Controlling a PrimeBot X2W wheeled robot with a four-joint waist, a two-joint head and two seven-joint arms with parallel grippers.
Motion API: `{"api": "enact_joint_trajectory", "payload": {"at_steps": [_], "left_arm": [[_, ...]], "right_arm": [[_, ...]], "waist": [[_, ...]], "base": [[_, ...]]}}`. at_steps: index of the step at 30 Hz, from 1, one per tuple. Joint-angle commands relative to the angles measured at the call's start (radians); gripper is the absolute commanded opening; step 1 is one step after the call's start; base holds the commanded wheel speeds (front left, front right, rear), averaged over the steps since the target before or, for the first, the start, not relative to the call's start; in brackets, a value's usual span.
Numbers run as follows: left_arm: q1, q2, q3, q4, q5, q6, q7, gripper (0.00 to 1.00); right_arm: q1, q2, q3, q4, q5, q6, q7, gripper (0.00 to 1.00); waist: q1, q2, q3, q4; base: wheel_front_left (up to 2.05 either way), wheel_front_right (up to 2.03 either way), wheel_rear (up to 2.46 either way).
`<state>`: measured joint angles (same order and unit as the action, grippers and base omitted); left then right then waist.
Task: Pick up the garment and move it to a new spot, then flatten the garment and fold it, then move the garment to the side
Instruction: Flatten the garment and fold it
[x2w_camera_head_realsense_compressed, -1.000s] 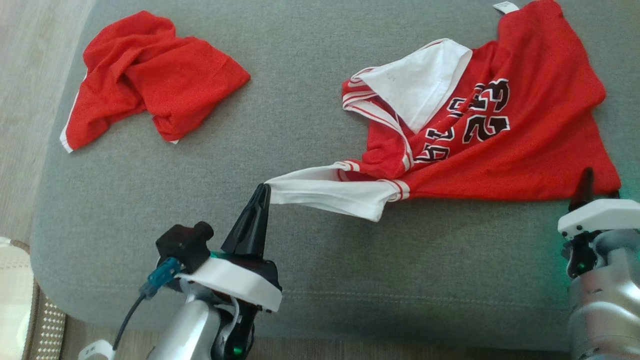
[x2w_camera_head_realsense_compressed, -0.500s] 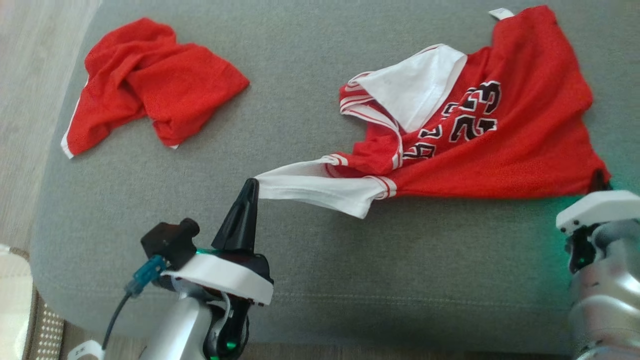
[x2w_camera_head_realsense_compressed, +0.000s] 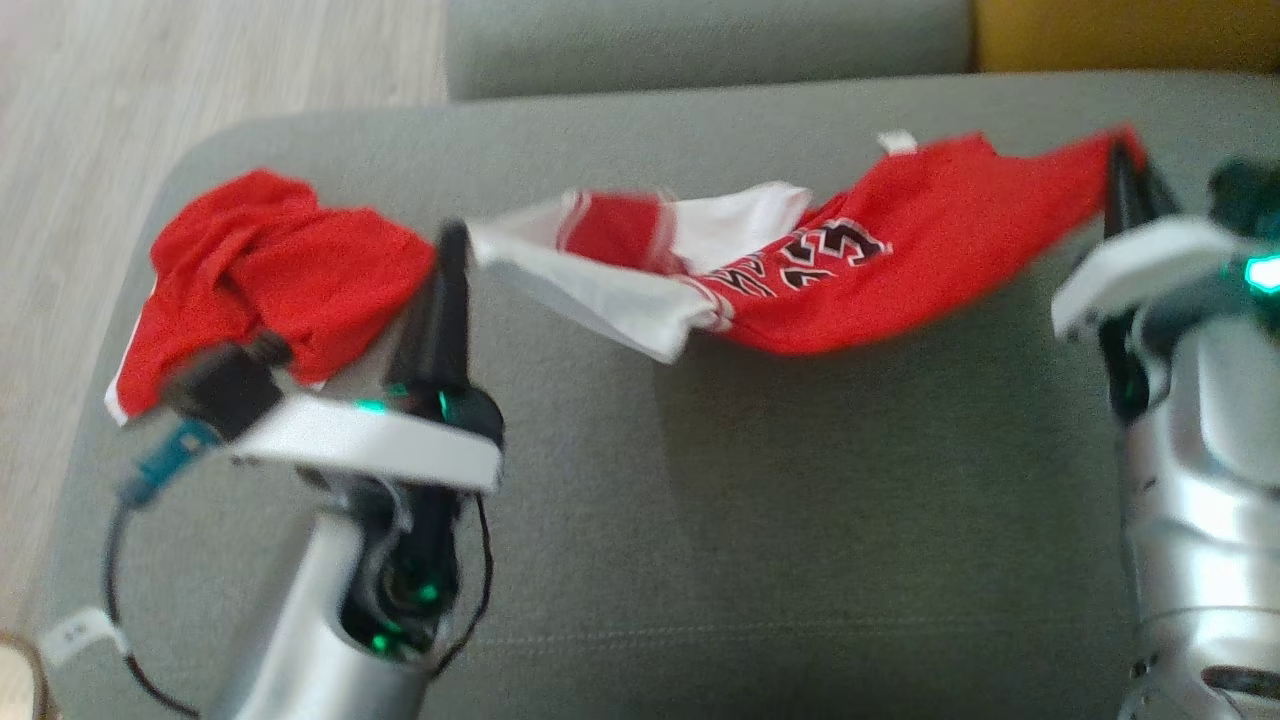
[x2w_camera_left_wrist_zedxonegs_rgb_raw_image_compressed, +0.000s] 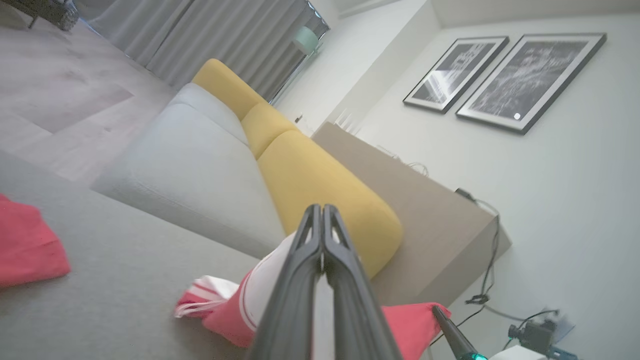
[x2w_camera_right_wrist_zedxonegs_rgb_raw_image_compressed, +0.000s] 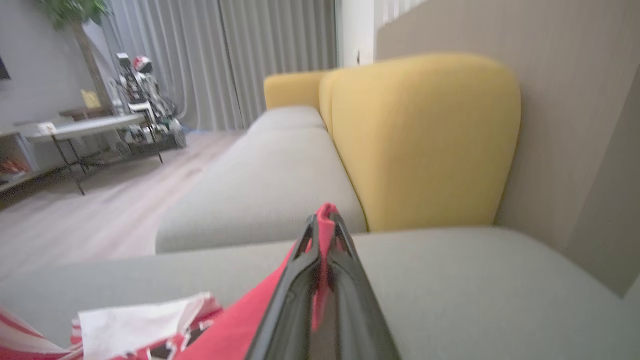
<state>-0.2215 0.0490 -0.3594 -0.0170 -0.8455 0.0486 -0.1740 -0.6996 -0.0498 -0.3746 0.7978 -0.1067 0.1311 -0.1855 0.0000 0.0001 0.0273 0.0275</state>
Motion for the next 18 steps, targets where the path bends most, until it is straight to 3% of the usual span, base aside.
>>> {"api": "enact_joint_trajectory", "payload": {"at_steps": [1,3,10,14,18], "left_arm": [[-0.073,0.001,0.05,-0.07,-0.037,0.016,0.014,0.0],[-0.097,0.001,0.068,-0.12,-0.138,0.044,0.041,0.0],[-0.237,0.004,0.168,-0.234,-0.228,0.14,0.1,0.0],[-0.319,0.006,0.179,-0.253,-0.257,0.185,0.135,0.0],[-0.447,0.017,0.196,-0.201,-0.252,0.218,0.163,0.0]], "right_arm": [[-0.077,0.0,0.063,-0.097,0.031,0.0,0.026,0.0],[-0.084,0.0,0.114,-0.201,0.082,0.0,0.078,0.0],[-0.088,0.0,0.17,-0.553,0.187,0.0,0.301,0.0],[-0.097,0.0,0.169,-0.63,0.192,0.0,0.403,0.0],[-0.139,0.0,0.185,-0.614,0.178,0.0,0.507,0.0]], "waist": [[0.0,-0.0001,-0.057,-0.042],[0.0,-0.0001,-0.072,-0.058],[0.0,-0.0001,-0.116,-0.086],[0.0,-0.0001,-0.124,-0.093],[0.0,-0.0001,-0.092,-0.1]], "base": [[0.0,0.0,0.0],[0.0,0.0,0.0],[0.0,0.0,0.0],[0.0,0.0,0.0],[0.0,0.0,0.0]]}}
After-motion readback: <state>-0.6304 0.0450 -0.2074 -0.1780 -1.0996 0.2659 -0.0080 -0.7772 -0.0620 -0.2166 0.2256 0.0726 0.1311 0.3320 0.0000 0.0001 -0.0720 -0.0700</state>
